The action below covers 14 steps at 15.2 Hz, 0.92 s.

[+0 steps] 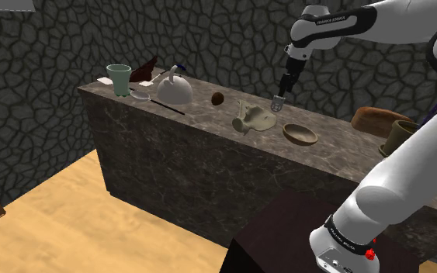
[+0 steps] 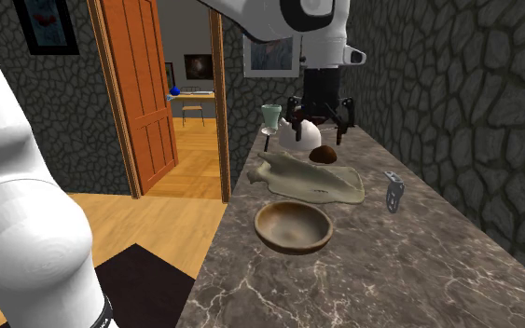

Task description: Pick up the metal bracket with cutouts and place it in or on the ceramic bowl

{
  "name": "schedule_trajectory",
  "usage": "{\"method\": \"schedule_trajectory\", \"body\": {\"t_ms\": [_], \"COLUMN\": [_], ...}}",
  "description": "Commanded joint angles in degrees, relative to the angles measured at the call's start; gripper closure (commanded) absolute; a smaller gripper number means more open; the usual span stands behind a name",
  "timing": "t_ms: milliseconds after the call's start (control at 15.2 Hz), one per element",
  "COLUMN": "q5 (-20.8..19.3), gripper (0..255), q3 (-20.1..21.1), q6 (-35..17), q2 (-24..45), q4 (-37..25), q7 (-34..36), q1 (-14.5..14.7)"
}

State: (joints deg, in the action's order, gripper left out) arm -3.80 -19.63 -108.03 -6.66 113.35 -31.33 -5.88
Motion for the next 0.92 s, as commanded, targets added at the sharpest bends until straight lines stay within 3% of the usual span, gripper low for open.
{"method": "schedule_trajectory", "body": {"t_ms": [0,396,858], "q5": [1.39,6.51,12.57], "gripper": [0,0,0], "q3": [-1.13,-3.2,-3.02], "q6": [-0.9,-0.96,3.18], "q2": [4.64,18.42,36.24], "q4": [-3.58,-16.37,-37.3], "q7": [-2.15,-8.52,-13.91], "q1": [-0.52,-3.74,-10.43]}}
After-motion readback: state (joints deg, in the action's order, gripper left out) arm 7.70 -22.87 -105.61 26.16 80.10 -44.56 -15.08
